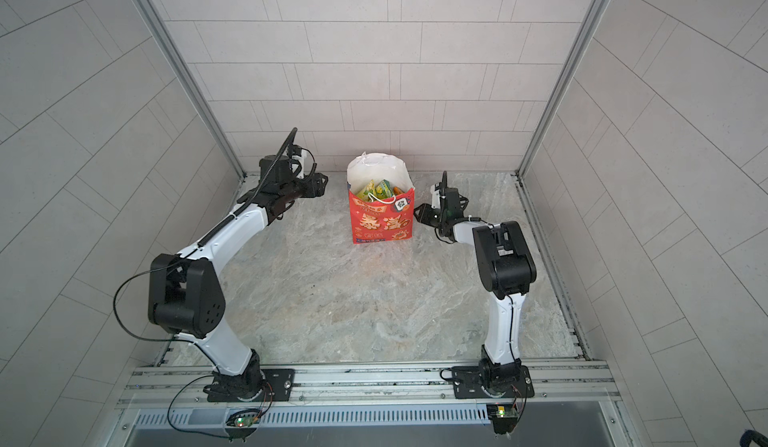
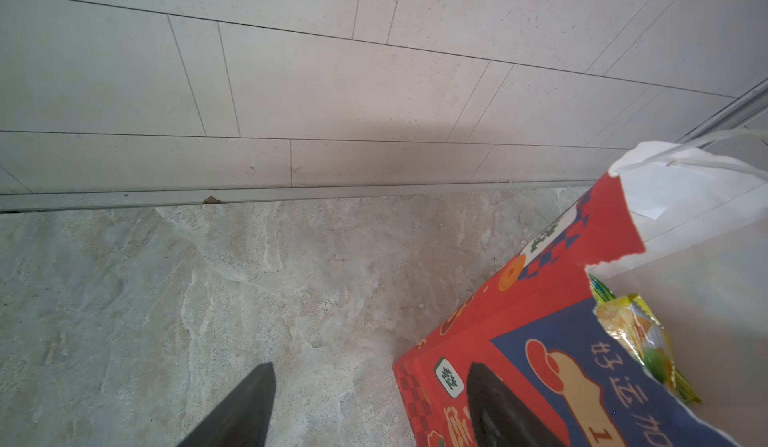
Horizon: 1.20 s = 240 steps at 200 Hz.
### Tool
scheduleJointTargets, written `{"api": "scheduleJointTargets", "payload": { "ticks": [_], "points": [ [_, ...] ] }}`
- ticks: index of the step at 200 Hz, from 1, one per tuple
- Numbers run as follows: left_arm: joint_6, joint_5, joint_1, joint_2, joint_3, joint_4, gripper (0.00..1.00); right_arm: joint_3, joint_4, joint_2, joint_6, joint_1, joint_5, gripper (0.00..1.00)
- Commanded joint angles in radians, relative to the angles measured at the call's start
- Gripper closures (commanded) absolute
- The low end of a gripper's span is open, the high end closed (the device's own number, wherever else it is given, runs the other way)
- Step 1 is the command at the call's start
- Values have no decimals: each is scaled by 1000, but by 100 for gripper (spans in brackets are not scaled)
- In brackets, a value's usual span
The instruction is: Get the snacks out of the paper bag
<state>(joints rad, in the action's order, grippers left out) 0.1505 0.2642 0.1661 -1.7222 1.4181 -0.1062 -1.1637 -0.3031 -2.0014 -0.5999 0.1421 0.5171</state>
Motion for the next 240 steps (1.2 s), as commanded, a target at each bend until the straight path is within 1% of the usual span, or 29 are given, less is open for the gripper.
{"api": "scheduleJointTargets", "payload": {
  "ticks": [1,23,43,72,90,102,117,126,136,147,166,185,196,208,240],
  "points": [
    [-116,57,3,-47,112,-106,22,30,-35,44,-4,19,28,68],
    [-190,87,4,-90,210,-186,22,120,-77,95,-24,39,9,68],
    [-258,120,3,-148,337,-298,22,171,-103,135,-31,56,-1,68],
    [-331,189,4,-234,503,-429,22,199,-133,169,-29,79,33,67],
    [-375,227,5,-271,584,-457,22,220,-213,177,-26,93,90,67],
    [-394,273,5,-305,675,-503,22,219,-234,179,-34,102,124,67],
    [-411,320,12,-351,780,-547,21,234,-266,196,-38,109,137,66],
    [-432,331,19,-375,831,-568,21,262,-298,220,-42,112,105,66],
    [-464,341,25,-399,879,-591,18,284,-293,252,-46,111,52,66],
    [-488,342,28,-423,927,-611,18,290,-266,282,-28,108,25,66],
    [-539,336,29,-464,1018,-655,17,270,-170,330,-6,95,14,65],
    [-585,328,32,-501,1071,-657,17,280,-142,391,7,91,-3,64],
    [-599,295,38,-530,1114,-664,16,291,-144,428,4,93,-6,64],
    [-631,291,42,-568,1168,-692,16,312,-163,466,-9,93,-10,63],
    [-642,268,49,-643,1225,-691,16,375,-195,556,-11,100,-16,62]
  ]
}}
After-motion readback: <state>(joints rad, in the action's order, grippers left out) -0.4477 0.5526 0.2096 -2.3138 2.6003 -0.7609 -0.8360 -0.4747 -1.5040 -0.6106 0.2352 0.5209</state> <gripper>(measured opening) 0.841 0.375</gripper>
